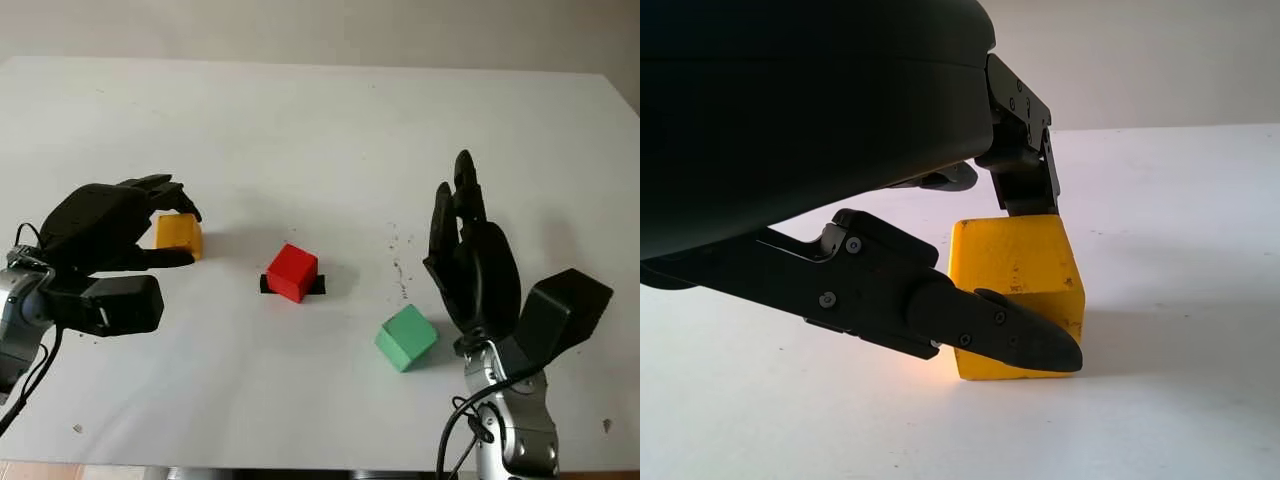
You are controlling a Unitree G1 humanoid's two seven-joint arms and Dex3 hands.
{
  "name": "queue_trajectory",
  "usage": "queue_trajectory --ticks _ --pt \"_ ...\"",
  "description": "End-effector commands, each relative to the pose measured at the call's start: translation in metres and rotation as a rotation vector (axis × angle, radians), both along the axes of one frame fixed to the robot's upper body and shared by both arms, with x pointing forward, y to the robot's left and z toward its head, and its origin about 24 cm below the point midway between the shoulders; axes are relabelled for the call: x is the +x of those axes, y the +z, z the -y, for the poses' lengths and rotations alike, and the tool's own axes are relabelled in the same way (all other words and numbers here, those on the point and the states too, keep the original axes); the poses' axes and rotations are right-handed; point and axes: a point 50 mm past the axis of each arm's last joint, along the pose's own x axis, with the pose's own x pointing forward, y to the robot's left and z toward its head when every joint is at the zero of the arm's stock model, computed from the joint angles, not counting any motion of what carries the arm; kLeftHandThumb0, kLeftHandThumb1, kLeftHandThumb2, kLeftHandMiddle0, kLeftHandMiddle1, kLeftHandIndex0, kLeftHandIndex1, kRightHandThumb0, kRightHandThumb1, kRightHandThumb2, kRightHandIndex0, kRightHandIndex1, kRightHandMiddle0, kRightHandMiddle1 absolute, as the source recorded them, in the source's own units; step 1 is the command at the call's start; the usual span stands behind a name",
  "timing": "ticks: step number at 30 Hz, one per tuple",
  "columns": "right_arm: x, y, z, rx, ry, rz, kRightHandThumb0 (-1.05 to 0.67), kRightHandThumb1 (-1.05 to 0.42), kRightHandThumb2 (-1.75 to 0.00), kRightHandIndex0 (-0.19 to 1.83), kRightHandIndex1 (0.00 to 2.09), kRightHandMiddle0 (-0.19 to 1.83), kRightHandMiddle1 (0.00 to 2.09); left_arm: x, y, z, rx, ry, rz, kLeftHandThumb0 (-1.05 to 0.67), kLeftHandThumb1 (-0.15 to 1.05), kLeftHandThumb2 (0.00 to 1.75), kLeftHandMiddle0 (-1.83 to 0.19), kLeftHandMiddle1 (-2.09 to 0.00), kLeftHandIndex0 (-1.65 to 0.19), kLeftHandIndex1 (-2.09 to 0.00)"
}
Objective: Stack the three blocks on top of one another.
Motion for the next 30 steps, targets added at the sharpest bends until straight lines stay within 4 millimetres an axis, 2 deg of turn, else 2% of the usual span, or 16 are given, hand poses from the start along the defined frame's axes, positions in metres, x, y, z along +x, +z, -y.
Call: queue_trajectory --ticks 1,5,9,13,18,20,25,30 --pt "-0.001 0.005 0.001 0.015 -0.004 0.026 -0.67 -1.05 -0.62 -0.19 0.00 -0.19 0.00 -0.002 0.004 -0.001 0.036 -0.002 0.015 -0.43 1.05 0.17 -0.31 -0.06 -0.29 -1.21" --pt "-0.001 0.005 0.001 0.011 -0.005 0.031 -0.67 -1.05 -0.63 -0.19 0.00 -0.19 0.00 -0.006 0.009 0.004 0.089 -0.020 0.052 -0.42 1.05 0.13 -0.32 -0.06 -0.30 -1.21" --pt "-0.001 0.005 0.001 0.011 -0.008 0.031 -0.65 -1.05 -0.63 -0.19 0.00 -0.19 0.00 -0.018 0.029 0.019 0.162 -0.082 0.175 -0.44 1.05 0.13 -0.33 -0.06 -0.32 -1.24" --pt "-0.001 0.004 0.000 0.023 -0.002 0.030 -0.64 -1.05 -0.63 -0.19 0.00 -0.19 0.00 -0.029 0.048 0.033 0.165 -0.156 0.292 -0.46 1.05 0.10 -0.36 -0.07 -0.31 -1.39" --pt "-0.002 0.003 -0.001 0.011 -0.003 0.024 -0.64 -1.05 -0.62 -0.19 0.00 -0.19 0.00 -0.038 0.068 0.044 -0.042 -0.264 0.344 -0.43 1.04 0.09 -0.33 -0.05 -0.26 -1.50" --pt "-0.002 0.003 -0.002 0.014 -0.003 0.024 -0.64 -1.05 -0.62 -0.19 0.00 -0.19 0.00 -0.040 0.072 0.046 -0.103 -0.289 0.354 -0.39 1.03 0.07 -0.32 -0.04 -0.27 -1.48" --pt "-0.004 0.003 -0.003 0.018 -0.002 0.029 -0.63 -1.05 -0.63 -0.19 0.00 -0.19 0.00 -0.043 0.076 0.048 -0.199 -0.336 0.349 -0.36 1.04 0.06 -0.29 -0.04 -0.29 -1.42" --pt "-0.004 0.001 -0.004 0.023 -0.002 0.027 -0.64 -1.05 -0.61 -0.19 0.00 -0.19 0.00 -0.041 0.071 0.049 -0.440 -0.382 0.220 -0.34 1.05 0.10 -0.25 -0.03 -0.25 -1.44"
